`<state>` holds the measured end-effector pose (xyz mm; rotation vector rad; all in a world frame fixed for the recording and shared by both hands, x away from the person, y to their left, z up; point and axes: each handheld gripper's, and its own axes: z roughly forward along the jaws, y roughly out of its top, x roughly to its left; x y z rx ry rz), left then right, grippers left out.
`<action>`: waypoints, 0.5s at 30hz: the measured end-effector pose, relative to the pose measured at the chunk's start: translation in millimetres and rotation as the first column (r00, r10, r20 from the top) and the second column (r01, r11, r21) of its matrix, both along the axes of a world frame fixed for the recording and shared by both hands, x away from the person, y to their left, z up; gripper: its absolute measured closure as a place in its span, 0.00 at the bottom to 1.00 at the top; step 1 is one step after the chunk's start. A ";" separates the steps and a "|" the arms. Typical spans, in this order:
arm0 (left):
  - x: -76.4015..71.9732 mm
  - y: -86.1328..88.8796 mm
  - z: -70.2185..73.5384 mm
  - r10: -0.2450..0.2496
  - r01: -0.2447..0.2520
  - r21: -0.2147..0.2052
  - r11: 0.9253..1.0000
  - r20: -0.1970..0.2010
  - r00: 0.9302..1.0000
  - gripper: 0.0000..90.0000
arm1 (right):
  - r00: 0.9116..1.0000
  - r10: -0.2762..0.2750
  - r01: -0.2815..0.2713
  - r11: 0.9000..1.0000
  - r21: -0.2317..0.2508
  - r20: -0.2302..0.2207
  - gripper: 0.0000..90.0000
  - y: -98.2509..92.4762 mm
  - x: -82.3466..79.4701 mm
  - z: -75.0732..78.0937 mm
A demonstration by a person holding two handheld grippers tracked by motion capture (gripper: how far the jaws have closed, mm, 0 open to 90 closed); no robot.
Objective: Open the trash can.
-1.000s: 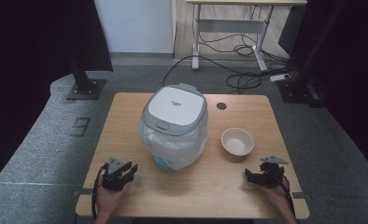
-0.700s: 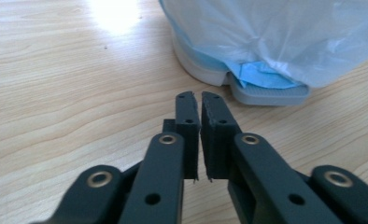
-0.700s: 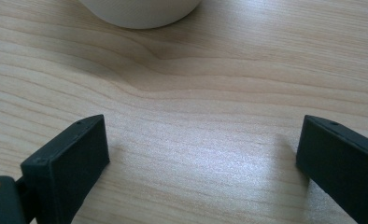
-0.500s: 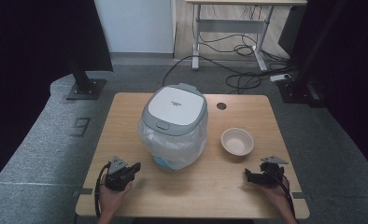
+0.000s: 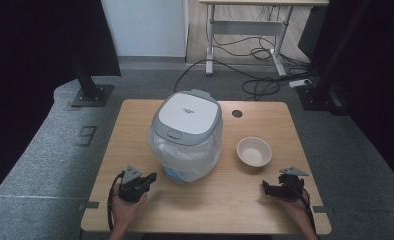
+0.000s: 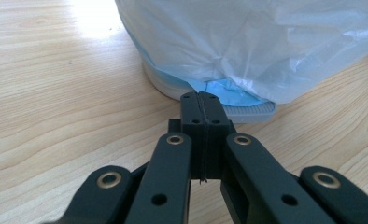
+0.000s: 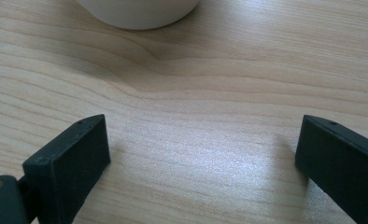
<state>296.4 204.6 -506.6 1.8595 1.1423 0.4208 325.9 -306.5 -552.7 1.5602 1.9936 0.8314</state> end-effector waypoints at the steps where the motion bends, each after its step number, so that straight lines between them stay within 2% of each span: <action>1: 0.7 -1.1 -0.2 -0.002 0.002 0.002 1.000 -0.001 1.000 1.00 | 1.000 0.000 0.000 1.000 0.000 0.000 0.02 0.0 0.0 0.0; 15: 11.0 -17.8 -4.6 -0.042 0.043 0.028 0.999 -0.044 0.998 1.00 | 1.000 -0.005 0.005 1.000 0.000 0.000 0.03 0.4 -0.1 0.0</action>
